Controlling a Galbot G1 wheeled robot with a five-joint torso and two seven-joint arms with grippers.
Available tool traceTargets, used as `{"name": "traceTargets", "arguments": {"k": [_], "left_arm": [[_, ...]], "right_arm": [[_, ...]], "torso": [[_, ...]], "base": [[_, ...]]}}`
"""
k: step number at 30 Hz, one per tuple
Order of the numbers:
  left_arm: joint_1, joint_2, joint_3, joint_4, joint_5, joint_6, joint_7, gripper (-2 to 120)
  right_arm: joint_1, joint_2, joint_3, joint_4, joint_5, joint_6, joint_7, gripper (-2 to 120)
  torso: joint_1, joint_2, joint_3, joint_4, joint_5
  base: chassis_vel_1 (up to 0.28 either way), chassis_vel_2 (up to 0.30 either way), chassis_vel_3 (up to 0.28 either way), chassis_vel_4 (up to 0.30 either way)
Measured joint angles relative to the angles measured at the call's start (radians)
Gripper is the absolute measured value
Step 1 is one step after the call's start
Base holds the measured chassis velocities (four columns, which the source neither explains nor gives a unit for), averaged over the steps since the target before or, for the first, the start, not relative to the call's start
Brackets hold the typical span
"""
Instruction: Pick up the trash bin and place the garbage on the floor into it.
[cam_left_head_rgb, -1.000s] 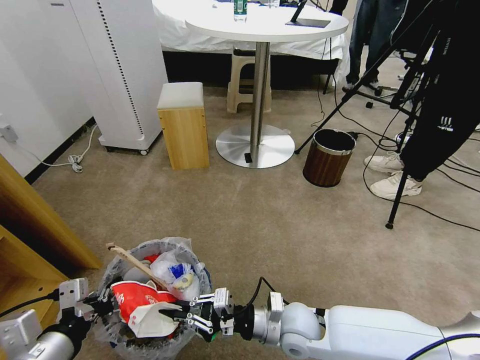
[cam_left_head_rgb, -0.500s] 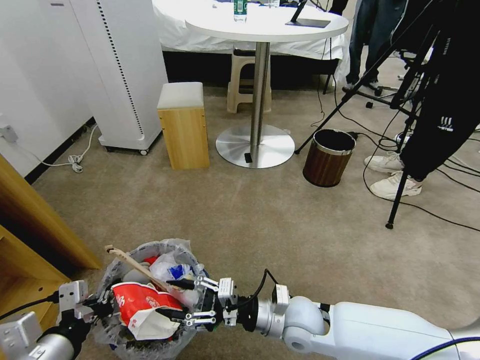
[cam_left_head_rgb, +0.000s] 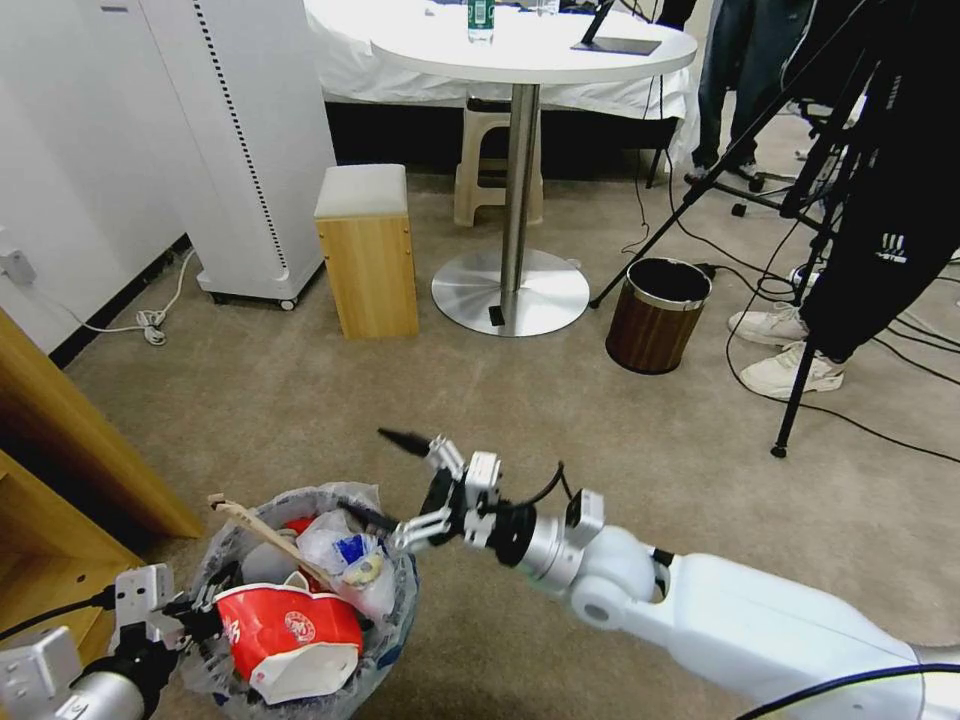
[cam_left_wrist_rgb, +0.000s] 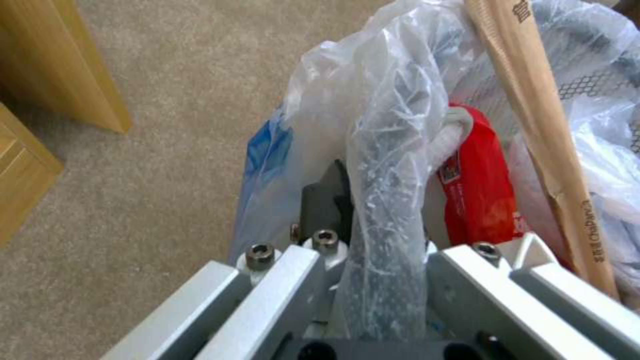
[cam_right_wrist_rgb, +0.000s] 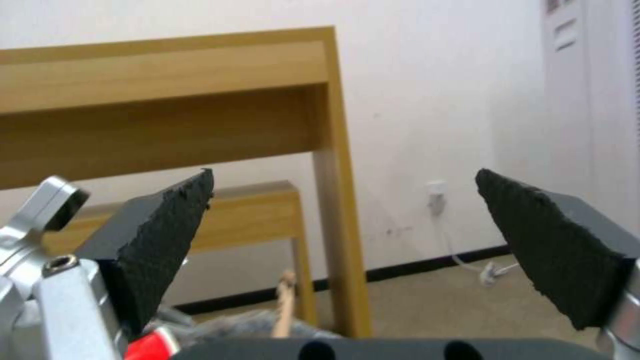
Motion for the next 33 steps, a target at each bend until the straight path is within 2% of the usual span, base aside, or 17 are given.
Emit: {"name": "traceTargets", "arguments": {"k": [6,12,14,22,24,33], "left_arm": [[0.011,0.053,-0.008,0.03,-0.005,0.007,-0.005,1],[0.002,0.102,-0.02,0.074,-0.048,0.012,-0.024,1],[-0.015,0.136,-0.019,0.119,-0.093,0.017,-0.043,1],[-0.041,0.182,0.004,0.206,-0.153,0.023,-0.069,1],[-0.057,0.204,0.022,0.254,-0.193,0.025,-0.085,1],[-0.098,0.236,0.041,0.343,-0.229,0.024,-0.098,1]], "right_arm": [[-0.039,-0.018,0.092,0.0,0.005,0.009,-0.001,100],[-0.056,-0.048,0.133,0.0,0.002,0.016,-0.008,100],[-0.066,-0.071,0.161,0.004,0.003,0.019,-0.01,100],[-0.102,-0.105,0.201,0.01,-0.004,0.03,-0.008,100],[-0.124,-0.121,0.221,0.012,-0.011,0.039,-0.001,100],[-0.149,-0.129,0.253,0.012,-0.017,0.041,0.011,100]], "torso": [[0.0,0.0,0.0,0.0,0.0],[0.0,0.0,0.0,0.0,0.0],[0.0,0.0,0.0,-0.0001,-0.0001],[0.0,0.0,0.0,0.0,-0.0001],[0.0,0.0,0.0,0.0,0.0],[0.0,0.0,0.0,0.0004,0.001]], "base": [[0.0,0.0,0.0,0.0],[0.0,0.0,0.0,0.0],[0.0,0.0,0.0,0.0],[0.0,0.0,0.0,0.0],[0.0,0.0,0.0,0.0],[0.0,0.0,0.0,0.0]]}}
